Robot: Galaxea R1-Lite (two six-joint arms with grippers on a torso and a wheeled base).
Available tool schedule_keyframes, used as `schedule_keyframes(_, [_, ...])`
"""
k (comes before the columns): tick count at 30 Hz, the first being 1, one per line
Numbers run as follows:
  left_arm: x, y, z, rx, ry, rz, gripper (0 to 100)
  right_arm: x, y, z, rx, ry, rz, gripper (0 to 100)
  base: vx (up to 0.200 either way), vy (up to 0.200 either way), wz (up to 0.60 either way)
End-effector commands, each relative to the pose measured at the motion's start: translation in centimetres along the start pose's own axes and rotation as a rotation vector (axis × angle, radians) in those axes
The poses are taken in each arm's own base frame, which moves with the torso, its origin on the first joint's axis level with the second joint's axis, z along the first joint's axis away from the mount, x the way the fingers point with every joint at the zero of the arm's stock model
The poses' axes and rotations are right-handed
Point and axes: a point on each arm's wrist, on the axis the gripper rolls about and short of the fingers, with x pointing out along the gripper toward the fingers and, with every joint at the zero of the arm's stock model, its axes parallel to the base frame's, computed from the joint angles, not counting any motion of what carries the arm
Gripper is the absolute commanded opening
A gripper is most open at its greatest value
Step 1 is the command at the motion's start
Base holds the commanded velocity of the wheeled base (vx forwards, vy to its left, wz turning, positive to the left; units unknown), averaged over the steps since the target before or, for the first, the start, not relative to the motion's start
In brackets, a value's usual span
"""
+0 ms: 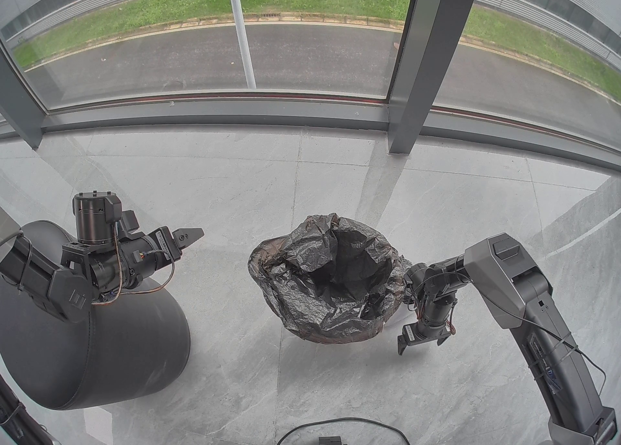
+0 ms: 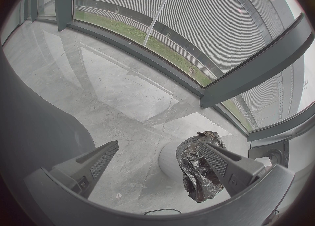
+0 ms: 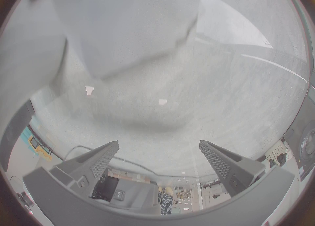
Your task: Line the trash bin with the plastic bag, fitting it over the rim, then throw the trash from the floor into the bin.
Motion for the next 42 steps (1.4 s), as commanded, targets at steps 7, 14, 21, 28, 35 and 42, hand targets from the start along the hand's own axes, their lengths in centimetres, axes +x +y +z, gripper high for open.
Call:
schedule_keyframes(7, [0.3,0.1,-0.2,-0.001,0.008,0.005,100,-3.8,0.4,1.9,0.006,-0.172,0.029,100,0.0,0.0,0.0])
schedule_keyframes(14, [0.3,0.1,-0.2,-0.002,0.008,0.006,100,-6.7,0.6,2.8,-0.005,-0.265,0.052,100,0.0,0.0,0.0])
schedule_keyframes(21, [0.4,0.2,-0.4,-0.002,0.014,0.01,100,-8.3,1.8,3.8,-0.02,-0.391,0.071,100,0.0,0.0,0.0])
schedule_keyframes(28, [0.4,0.2,-0.4,-0.003,0.012,0.01,100,-8.2,4.1,4.6,-0.097,-0.543,0.014,100,0.0,0.0,0.0])
schedule_keyframes(35, [0.4,0.2,-0.4,-0.003,0.013,0.008,100,-7.3,4.3,4.4,-0.138,-0.524,0.0,100,0.0,0.0,0.0])
schedule_keyframes(42, [0.4,0.2,-0.4,-0.004,0.014,0.009,100,-5.9,3.8,4.3,-0.15,-0.5,-0.014,100,0.0,0.0,0.0])
